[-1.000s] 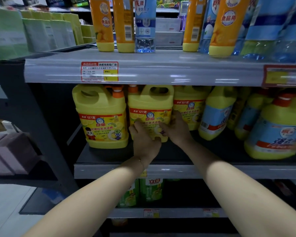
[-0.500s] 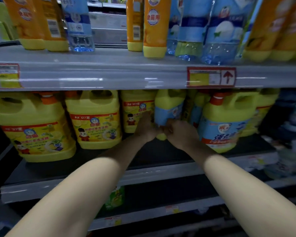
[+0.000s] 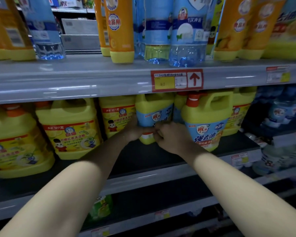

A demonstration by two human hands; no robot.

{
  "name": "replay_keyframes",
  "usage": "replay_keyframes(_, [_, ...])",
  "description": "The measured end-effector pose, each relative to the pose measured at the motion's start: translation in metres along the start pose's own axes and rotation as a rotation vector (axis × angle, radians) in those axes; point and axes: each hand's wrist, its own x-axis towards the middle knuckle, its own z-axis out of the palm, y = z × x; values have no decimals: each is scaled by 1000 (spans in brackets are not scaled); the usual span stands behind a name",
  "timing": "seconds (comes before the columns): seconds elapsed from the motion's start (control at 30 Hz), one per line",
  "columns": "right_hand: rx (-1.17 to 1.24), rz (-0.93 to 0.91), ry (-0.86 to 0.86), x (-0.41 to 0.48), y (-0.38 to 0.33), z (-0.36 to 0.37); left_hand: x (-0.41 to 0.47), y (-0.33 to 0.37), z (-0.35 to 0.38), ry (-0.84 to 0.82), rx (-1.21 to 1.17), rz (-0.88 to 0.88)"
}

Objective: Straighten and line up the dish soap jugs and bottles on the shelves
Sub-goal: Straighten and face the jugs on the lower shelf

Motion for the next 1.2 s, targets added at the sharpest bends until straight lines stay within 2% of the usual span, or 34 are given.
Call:
replay_keyframes(0.07, [13, -33, 8, -2, 0, -3, -1, 3, -2, -54, 45, 18])
replay_keyframes(0.13, [11, -68, 16, -5, 0, -7, -3, 0, -4, -26, 122, 4])
replay_keyframes(0.23, [-4, -88, 11, -10, 1, -15, -13, -11, -9, 22, 339, -88])
replay_keyframes(0.3, [-35, -100, 39, -15, 1, -22, -24, -8, -11, -18, 493, -62])
replay_keyframes(0.4, [-72, -74, 78, -23, 1, -37, -43, 11, -11, -49, 647, 112])
replay_keyframes(0.57, [-110, -12, 149, -48, 10, -65, -65, 58, 5, -6, 931, 492])
replay_keyframes(0.7, [-154, 48, 231, -74, 32, -86, -79, 84, 42, -31, 970, 652])
replay_keyframes(0.8, [-186, 83, 214, -93, 59, -94, -80, 93, 79, -124, 910, 690])
replay_keyframes(0.9, [-194, 110, 156, -108, 96, -96, -76, 102, 118, -212, 871, 693])
replay_keyframes(1.07, [-157, 254, 39, -117, 169, -96, -53, 123, 182, -219, 868, 612])
replay_keyframes(1.2, [-55, 277, -68, -111, 219, -90, -26, 138, 226, -142, 884, 539])
